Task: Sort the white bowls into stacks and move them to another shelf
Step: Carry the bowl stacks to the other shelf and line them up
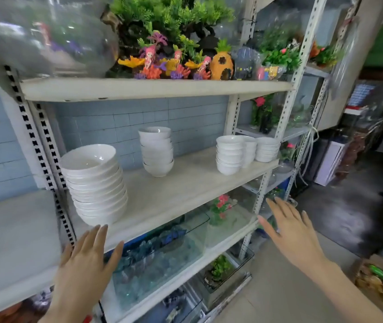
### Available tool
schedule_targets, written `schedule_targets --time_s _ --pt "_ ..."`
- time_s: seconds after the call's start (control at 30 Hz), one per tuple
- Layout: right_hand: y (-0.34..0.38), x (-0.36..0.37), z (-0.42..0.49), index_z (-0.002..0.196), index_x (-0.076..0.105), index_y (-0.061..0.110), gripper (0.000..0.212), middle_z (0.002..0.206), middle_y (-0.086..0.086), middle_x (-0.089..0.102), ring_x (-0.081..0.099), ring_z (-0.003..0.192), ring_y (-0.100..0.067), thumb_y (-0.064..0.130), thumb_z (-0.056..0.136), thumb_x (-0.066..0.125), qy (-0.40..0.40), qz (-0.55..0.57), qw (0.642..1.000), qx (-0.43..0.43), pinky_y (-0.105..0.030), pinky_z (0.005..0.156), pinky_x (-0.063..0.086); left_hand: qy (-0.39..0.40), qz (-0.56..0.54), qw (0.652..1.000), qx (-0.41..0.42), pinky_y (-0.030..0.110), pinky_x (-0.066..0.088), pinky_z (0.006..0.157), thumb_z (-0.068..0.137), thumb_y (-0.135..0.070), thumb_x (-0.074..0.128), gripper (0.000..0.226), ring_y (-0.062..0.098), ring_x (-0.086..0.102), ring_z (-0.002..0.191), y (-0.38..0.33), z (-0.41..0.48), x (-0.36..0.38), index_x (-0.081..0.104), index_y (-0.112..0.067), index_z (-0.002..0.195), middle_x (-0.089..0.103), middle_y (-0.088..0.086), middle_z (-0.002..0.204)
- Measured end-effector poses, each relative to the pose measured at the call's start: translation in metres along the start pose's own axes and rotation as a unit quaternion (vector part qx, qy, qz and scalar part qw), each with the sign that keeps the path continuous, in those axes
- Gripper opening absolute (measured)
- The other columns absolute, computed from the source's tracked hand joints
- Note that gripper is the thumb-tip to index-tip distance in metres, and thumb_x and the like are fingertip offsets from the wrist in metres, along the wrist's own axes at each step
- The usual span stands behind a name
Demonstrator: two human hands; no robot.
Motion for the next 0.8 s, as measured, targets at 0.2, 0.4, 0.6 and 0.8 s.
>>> schedule_targets --time_s 0.2,0.4,0.6,0.8 --pt "-0.02 0.01 0.046 0.15 0.011 0.024 0.096 0.158 0.001 0.012 0.01 0.145 -0.017 0.073 0.073 -0.019 0.015 0.008 0.998 -0.067 -0.041 0.116 0.014 -0.051 -0.003 0.998 -0.027 0.055 0.046 0.096 0.089 -0.054 0.041 0.063 0.032 0.058 0.119 -0.052 0.02 0.005 0.058 -0.009 0.128 0.061 0.01 0.128" --pt "-0.008 0.03 0.113 0.15 -0.001 0.028 0.097 0.159 0.005 -0.001 0.004 0.146 -0.015 0.071 0.064 -0.019 0.042 0.042 0.992 -0.115 -0.039 0.117 0.008 -0.06 -0.026 0.997 -0.049 0.047 0.033 0.109 0.095 -0.061 0.021 0.071 0.024 0.046 0.131 -0.083 0.072 0.014 0.045 -0.012 0.139 0.05 0.006 0.141" --pt "0.018 0.05 0.181 0.15 0.008 0.026 0.09 0.158 0.005 0.009 0.011 0.145 -0.013 0.075 0.076 -0.007 0.048 0.083 0.978 -0.185 -0.034 0.116 0.015 -0.067 -0.069 0.993 -0.074 0.043 0.037 0.105 0.081 -0.068 0.011 0.088 0.025 0.047 0.13 -0.101 0.123 0.032 0.044 -0.012 0.14 0.05 0.004 0.141" --pt "0.045 0.065 0.233 0.149 0.015 0.026 0.065 0.156 0.006 0.019 0.021 0.141 -0.011 0.057 0.093 0.025 0.089 0.181 0.954 -0.223 -0.027 0.109 0.024 -0.043 -0.111 0.99 -0.072 0.034 0.037 0.103 0.095 -0.057 0.026 0.064 0.016 0.039 0.135 -0.128 0.174 0.038 0.017 -0.024 0.15 0.025 -0.009 0.155"
Point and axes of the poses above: each hand's wrist, its own z-axis towards the middle knuckle, its own x-axis out of the palm, y = z × x, the point moved 1 cm from there along z, towards the middle knuckle
